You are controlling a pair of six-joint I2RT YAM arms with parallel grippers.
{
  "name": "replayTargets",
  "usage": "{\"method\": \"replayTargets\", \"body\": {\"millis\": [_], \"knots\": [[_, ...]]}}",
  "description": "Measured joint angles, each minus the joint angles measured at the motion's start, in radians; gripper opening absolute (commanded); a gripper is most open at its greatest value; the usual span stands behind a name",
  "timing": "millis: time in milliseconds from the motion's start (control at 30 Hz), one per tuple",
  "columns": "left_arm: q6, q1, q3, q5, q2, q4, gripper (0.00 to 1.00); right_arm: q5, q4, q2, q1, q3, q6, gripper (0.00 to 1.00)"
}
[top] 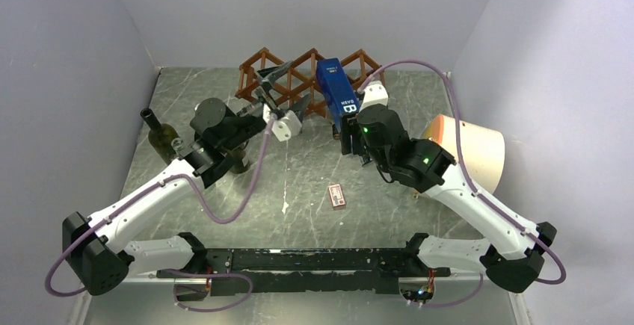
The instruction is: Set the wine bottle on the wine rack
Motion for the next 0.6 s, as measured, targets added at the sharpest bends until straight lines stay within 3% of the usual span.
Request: {"method": "replayTargets", "body": {"millis": [200, 267, 333, 600], "knots": [[-0.389, -0.002, -0.048, -0.214, -0.070, 0.130, 0.84, -0.046, 0.023, -0.001, 0.000, -0.072, 0.014, 0.00], [-0.498, -0.001, -0.047, -0.285, -0.097, 0.121, 0.90, -0.072, 0.029, -0.001, 0.000, -0.096, 0.016, 0.00], [-0.639, -0.002, -0.027, -0.360, -0.122, 0.040, 1.00, -0.104, 0.035, 0.000, 0.000, -0.119, 0.018, 0.00], [-1.017, -0.002, 0.091, -0.475, -0.178, -0.442, 1.00, -0.206, 0.151, 0.043, 0.000, -0.229, 0.055, 0.00]]}}
